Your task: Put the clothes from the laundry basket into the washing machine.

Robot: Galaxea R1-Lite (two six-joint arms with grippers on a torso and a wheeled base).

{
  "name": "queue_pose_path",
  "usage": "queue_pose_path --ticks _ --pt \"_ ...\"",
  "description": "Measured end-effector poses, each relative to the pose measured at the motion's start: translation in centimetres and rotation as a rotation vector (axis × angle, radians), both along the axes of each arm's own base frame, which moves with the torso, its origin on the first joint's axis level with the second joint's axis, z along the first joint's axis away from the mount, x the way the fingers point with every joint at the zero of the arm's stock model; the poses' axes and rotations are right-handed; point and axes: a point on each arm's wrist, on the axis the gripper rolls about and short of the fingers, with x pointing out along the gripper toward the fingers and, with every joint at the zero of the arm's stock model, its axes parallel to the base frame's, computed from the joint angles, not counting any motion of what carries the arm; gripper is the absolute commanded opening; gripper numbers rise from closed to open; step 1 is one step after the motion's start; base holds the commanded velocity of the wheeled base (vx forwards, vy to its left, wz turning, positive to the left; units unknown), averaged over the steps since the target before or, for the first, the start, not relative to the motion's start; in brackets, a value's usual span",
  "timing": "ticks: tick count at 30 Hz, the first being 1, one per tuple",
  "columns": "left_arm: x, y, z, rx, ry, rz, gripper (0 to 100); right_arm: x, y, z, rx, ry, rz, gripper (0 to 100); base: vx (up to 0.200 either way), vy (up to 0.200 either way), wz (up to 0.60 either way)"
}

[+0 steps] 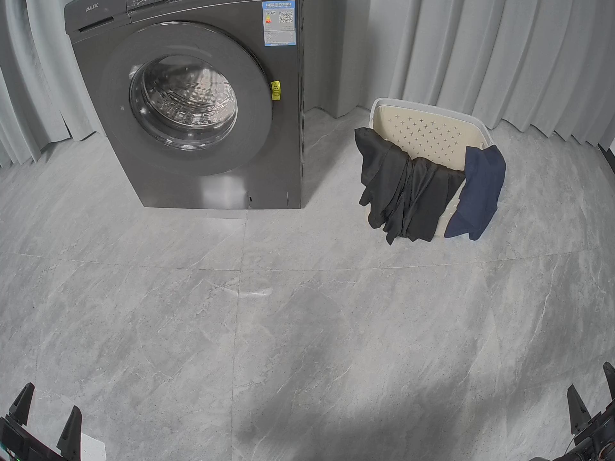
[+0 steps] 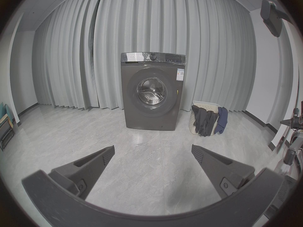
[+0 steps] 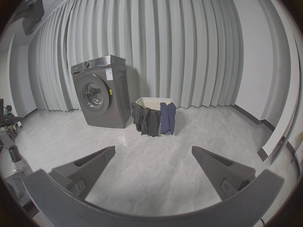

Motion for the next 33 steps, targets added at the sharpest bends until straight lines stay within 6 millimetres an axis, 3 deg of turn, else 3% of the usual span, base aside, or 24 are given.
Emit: queue_pose_path --ticks 11,29,33 --pt "0.0 0.03 0.0 0.005 0.0 0.017 100 0.0 0.0 0.0 0.0 0.0 0.0 100 0.0 0.0 0.0" --pt "0.0 0.01 0.0 0.009 0.0 0.005 100 0.0 0.0 0.0 -0.002 0.0 0.001 100 0.0 -0.2 0.0" --pt "0.0 0.01 0.0 0.007 0.0 0.004 100 0.0 0.0 0.0 -0.001 0.0 0.001 100 0.0 0.0 0.0"
